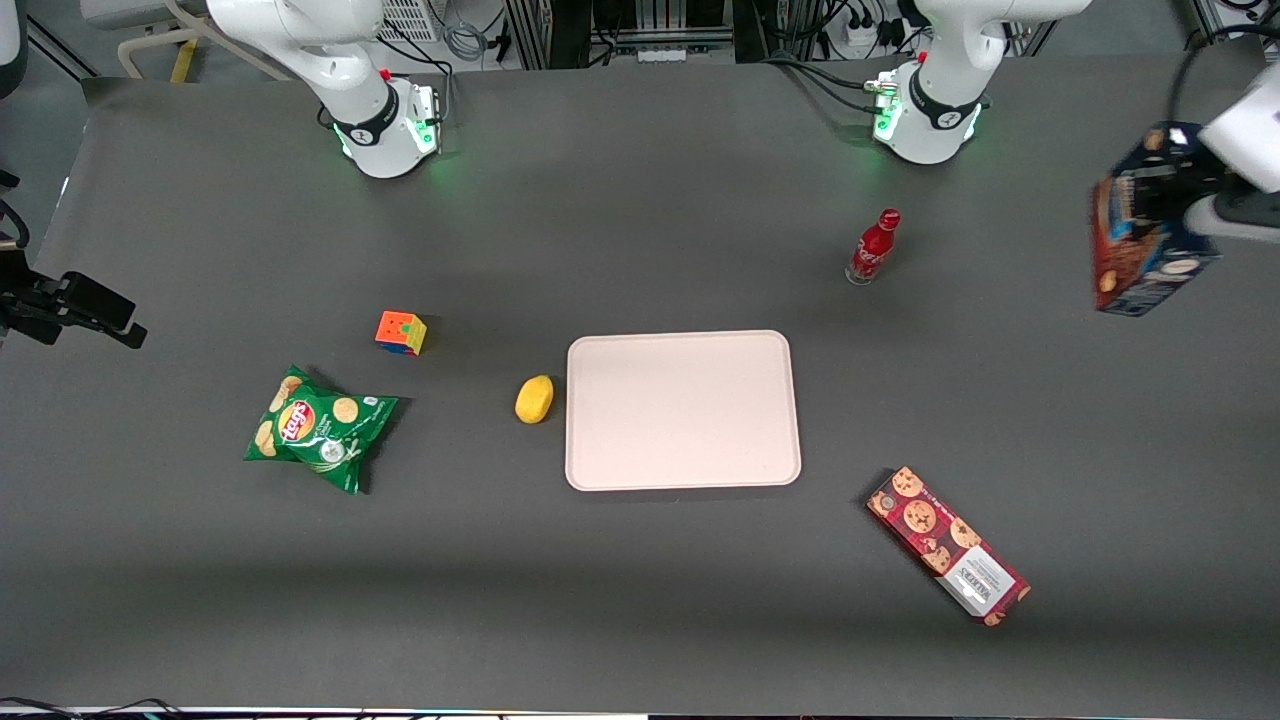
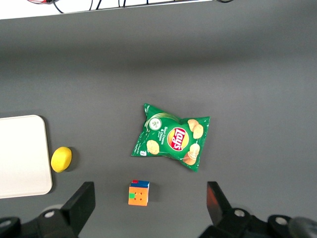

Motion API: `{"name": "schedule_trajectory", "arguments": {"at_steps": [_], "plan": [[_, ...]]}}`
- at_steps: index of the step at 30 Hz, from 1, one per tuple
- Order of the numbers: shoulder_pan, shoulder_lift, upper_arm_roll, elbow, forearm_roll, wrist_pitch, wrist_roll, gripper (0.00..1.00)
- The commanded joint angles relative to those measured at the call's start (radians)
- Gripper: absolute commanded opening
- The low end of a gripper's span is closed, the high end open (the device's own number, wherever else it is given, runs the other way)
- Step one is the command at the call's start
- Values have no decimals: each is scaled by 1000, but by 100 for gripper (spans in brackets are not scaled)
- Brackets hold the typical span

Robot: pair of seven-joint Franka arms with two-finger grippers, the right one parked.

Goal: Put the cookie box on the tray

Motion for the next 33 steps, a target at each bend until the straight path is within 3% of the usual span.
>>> {"name": "schedule_trajectory", "arguments": {"at_steps": [1, 10, 17, 24, 33], "plan": [[2, 153, -125, 149, -66, -53, -264, 0], [-3, 369, -316, 146, -97, 110, -521, 0], [-15, 547, -417, 126, -2, 287, -680, 0], [-17, 634, -426, 60, 26, 448, -704, 0], [-26, 682, -426, -53, 121, 651, -704, 0]]}}
